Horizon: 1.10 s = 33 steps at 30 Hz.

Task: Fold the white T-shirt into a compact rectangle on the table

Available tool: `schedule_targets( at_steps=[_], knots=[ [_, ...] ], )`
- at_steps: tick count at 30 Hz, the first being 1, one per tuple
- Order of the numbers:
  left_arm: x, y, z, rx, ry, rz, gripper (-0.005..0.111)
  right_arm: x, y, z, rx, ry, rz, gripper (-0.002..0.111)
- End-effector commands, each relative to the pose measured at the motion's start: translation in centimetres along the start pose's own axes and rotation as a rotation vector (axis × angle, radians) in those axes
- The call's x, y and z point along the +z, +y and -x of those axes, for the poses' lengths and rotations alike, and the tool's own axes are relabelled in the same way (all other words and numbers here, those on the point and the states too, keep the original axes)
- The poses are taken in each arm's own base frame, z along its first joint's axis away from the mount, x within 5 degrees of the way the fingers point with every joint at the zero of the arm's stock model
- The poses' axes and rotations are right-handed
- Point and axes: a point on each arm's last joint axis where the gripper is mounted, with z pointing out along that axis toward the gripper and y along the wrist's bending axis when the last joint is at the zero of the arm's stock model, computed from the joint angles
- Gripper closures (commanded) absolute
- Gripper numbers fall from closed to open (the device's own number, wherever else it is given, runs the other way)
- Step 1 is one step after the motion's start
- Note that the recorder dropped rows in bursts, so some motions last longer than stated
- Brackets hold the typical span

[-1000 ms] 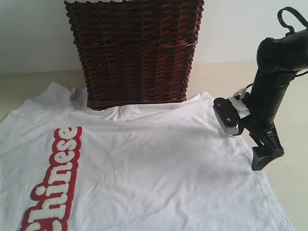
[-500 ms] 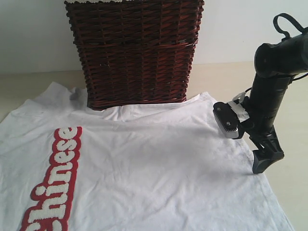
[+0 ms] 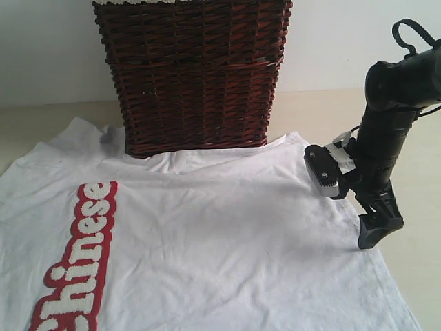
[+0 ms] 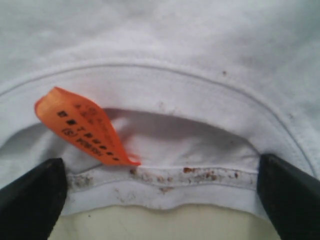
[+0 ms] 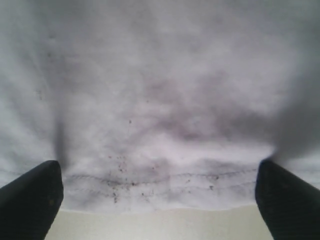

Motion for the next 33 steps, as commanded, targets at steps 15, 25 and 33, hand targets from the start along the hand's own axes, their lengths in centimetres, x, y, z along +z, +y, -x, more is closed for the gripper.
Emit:
schedule_targets(
  at_steps=[15, 25, 33],
  knots=[
    [0.9, 0.0, -0.1, 0.003, 0.008, 0.022, 0.001, 0.3, -1.0, 0.3, 0.012, -0.029, -0.095, 0.035],
    [0.9, 0.0, -0.1, 0.003, 0.008, 0.022, 0.001, 0.3, -1.1, -0.2, -0.023, 0.024, -0.105, 0.108],
    [0.9, 0.0, -0.1, 0.003, 0.008, 0.022, 0.001, 0.2, -1.3, -0.1, -0.023, 0.022, -0.133, 0.108]
  ],
)
